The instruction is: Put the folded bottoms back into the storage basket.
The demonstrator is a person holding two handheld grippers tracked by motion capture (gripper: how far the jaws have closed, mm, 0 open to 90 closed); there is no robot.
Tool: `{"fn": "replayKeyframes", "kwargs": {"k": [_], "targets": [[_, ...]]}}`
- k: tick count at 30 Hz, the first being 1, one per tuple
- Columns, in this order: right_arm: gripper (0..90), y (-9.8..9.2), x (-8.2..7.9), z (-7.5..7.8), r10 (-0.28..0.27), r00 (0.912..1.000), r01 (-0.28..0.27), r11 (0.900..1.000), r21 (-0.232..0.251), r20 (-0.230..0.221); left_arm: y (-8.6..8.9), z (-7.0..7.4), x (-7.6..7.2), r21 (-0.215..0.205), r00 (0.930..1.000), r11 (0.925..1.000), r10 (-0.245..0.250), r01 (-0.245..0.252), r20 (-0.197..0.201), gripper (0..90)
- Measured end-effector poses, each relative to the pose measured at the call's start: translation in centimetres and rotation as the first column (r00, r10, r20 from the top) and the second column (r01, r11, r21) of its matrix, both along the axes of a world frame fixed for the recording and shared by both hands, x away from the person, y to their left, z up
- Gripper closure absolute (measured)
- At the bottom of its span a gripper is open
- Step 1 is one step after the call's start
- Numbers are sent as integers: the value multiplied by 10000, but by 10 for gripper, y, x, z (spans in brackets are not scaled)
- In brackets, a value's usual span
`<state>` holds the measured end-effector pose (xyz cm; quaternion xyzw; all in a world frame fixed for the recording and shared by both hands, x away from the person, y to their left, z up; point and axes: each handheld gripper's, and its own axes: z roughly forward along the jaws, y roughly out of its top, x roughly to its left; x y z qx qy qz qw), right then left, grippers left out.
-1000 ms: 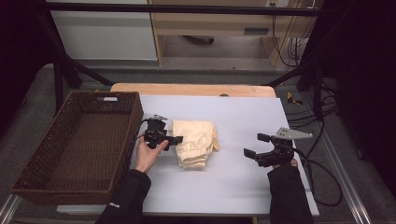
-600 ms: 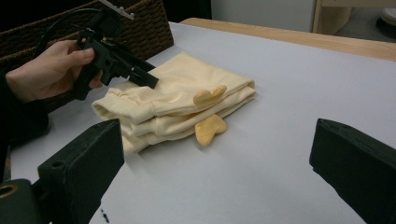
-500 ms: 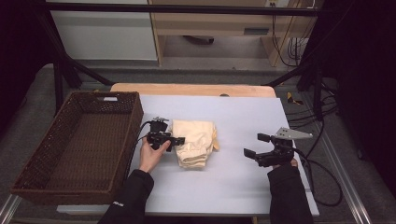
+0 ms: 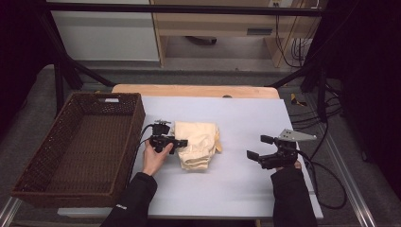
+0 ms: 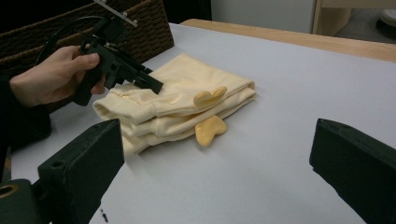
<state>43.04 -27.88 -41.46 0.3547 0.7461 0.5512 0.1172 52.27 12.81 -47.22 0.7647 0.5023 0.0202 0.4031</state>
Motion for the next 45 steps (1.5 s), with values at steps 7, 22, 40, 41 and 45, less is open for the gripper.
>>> {"fn": "replayKeyframes", "kwargs": {"k": [7,22,40,41,45], "targets": [[33,0,0,0,0,10000,0,10000,-8,10,-2,-1,-1,-218,9999,9997,-73,70,-121,419],[33,0,0,0,-14,10000,14,10000,-3,15,-4,-2,3,-522,9973,9985,-198,161,-710,599],[33,0,1,0,-12,10000,12,10000,-21,-7,-5,-1,1,-543,9979,9980,-359,330,-532,693],[33,0,1,-1,0,10000,0,10000,-20,-10,-5,-1,1,-554,9979,9979,-356,326,-545,697],[33,0,1,0,-5,10000,5,10000,-9,-31,-5,1,2,-581,9977,9978,-362,329,-570,701]]}}
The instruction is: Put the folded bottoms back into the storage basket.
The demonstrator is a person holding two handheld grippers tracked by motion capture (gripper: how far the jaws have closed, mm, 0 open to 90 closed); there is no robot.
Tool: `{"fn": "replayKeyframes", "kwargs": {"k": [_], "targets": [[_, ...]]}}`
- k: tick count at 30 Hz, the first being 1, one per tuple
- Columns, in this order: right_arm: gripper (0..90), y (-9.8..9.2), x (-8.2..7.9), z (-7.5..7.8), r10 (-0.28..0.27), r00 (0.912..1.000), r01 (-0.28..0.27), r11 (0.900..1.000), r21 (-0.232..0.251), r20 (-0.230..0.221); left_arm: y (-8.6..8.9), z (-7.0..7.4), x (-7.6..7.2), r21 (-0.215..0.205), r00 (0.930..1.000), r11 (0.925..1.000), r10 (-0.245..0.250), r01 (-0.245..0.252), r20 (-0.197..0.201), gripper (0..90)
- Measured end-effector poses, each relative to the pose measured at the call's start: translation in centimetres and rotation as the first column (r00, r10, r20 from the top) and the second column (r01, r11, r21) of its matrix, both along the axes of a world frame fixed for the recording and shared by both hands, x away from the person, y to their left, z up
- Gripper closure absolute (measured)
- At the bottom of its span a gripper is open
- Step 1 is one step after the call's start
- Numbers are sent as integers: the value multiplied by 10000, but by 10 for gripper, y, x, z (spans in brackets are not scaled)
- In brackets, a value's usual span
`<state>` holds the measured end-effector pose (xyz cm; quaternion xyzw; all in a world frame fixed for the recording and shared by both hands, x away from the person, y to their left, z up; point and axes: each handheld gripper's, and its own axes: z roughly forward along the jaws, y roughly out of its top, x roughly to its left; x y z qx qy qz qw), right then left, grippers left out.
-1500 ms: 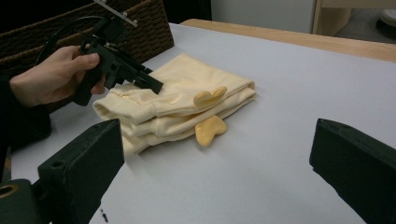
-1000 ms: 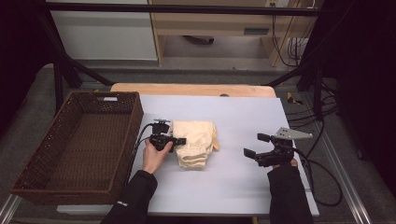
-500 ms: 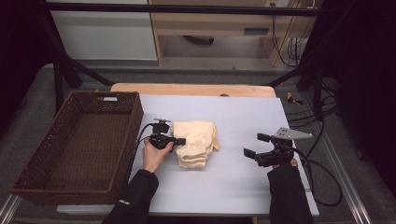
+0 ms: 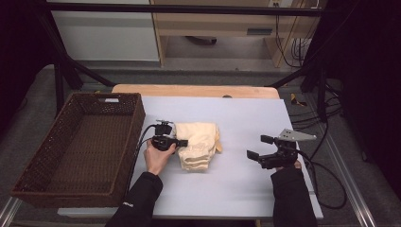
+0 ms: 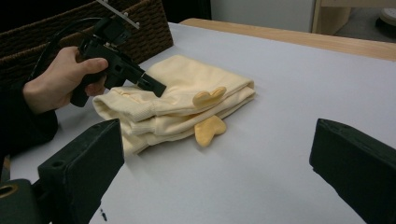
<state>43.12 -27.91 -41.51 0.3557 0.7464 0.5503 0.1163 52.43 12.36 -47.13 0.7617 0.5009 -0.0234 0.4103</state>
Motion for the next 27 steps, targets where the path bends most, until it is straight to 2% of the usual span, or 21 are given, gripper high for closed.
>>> {"fn": "replayKeyframes", "kwargs": {"k": [6,15,16,27], "targets": [[32,0,0,1,-11,10000,11,10000,48,-1,2,5,-1,-305,10000,9995,-50,51,29,707],[33,-1,-1,1,-2,10000,2,10000,55,9,1,16,-5,-550,9993,9982,-205,223,321,708],[33,-1,0,1,-12,10000,12,10000,52,12,1,19,-6,-672,9990,9974,-237,262,367,708],[33,-1,-1,1,-8,10000,7,10000,70,38,-2,26,-9,-830,9969,9955,-405,461,681,707]]}}
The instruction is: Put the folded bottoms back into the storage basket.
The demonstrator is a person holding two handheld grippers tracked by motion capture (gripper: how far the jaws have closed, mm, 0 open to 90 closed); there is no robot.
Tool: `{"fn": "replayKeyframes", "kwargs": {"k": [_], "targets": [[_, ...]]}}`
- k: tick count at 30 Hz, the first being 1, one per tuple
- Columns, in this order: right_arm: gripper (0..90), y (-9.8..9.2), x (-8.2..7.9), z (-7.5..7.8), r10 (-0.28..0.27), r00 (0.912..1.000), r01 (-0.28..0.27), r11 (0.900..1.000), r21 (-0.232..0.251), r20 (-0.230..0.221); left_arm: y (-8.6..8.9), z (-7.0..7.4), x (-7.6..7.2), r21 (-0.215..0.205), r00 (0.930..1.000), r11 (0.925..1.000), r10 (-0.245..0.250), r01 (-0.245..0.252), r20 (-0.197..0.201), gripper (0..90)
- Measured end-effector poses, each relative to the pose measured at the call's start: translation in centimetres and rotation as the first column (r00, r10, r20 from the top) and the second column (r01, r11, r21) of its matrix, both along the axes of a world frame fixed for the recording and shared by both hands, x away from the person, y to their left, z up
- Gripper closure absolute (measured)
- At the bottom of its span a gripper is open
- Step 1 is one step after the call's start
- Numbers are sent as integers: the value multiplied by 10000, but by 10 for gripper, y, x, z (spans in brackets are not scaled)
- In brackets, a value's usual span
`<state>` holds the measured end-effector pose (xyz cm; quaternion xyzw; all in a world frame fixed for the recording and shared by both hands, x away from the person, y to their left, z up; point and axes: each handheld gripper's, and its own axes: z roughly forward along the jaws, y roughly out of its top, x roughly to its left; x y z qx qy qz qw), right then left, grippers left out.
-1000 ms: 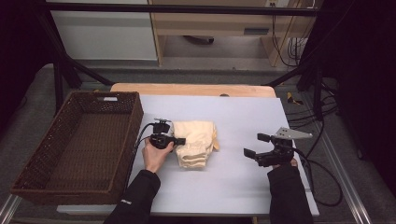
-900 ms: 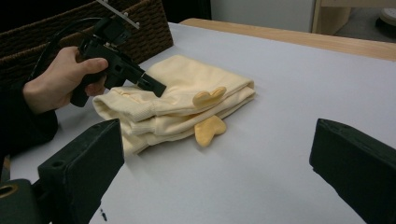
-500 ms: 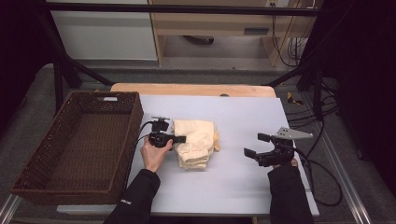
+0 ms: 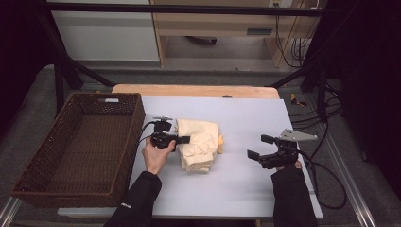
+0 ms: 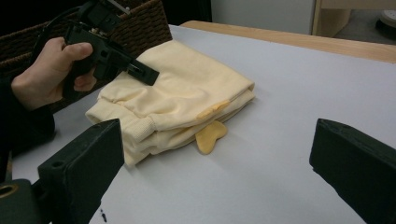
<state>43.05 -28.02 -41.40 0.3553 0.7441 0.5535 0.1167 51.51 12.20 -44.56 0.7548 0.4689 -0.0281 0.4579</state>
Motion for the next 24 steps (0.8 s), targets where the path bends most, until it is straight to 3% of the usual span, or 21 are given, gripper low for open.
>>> {"fn": "replayKeyframes", "kwargs": {"k": [24], "targets": [[33,0,0,0,9,10000,-9,10000,40,23,-9,25,-9,-361,9976,9979,-529,545,442,709]]}}
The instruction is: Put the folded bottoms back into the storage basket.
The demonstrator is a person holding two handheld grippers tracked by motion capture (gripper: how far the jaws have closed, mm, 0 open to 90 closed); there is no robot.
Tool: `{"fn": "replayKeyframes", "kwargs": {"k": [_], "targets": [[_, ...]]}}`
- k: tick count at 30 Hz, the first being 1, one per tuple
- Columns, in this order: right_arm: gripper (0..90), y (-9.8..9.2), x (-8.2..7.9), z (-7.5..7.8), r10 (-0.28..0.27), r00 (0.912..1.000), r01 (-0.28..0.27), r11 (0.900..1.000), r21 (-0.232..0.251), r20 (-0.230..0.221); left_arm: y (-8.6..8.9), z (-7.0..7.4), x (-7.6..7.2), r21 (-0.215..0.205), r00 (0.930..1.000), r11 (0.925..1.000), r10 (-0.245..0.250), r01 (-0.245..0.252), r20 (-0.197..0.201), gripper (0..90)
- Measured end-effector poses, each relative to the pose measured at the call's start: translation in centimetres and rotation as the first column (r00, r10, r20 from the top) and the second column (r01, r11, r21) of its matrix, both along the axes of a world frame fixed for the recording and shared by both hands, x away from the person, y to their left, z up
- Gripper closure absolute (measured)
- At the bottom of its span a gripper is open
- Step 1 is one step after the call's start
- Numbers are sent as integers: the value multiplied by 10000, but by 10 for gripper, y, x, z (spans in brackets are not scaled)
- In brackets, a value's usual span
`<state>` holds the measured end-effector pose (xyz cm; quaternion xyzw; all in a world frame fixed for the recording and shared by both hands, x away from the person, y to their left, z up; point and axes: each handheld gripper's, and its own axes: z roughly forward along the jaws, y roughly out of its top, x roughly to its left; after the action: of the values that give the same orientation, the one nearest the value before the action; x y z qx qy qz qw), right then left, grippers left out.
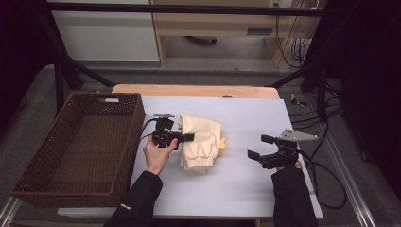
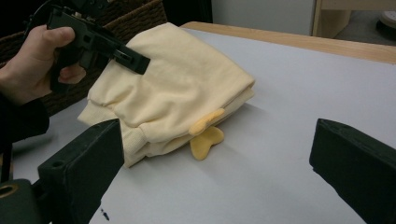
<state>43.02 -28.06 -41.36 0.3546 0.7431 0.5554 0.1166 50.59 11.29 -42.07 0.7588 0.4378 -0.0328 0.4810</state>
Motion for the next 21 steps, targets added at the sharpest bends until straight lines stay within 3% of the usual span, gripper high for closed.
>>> {"fn": "replayKeyframes", "kwargs": {"k": [21], "targets": [[33,0,0,0,17,10000,-17,10000,7,24,-1,28,-10,-250,9983,9992,-314,326,489,713]]}}
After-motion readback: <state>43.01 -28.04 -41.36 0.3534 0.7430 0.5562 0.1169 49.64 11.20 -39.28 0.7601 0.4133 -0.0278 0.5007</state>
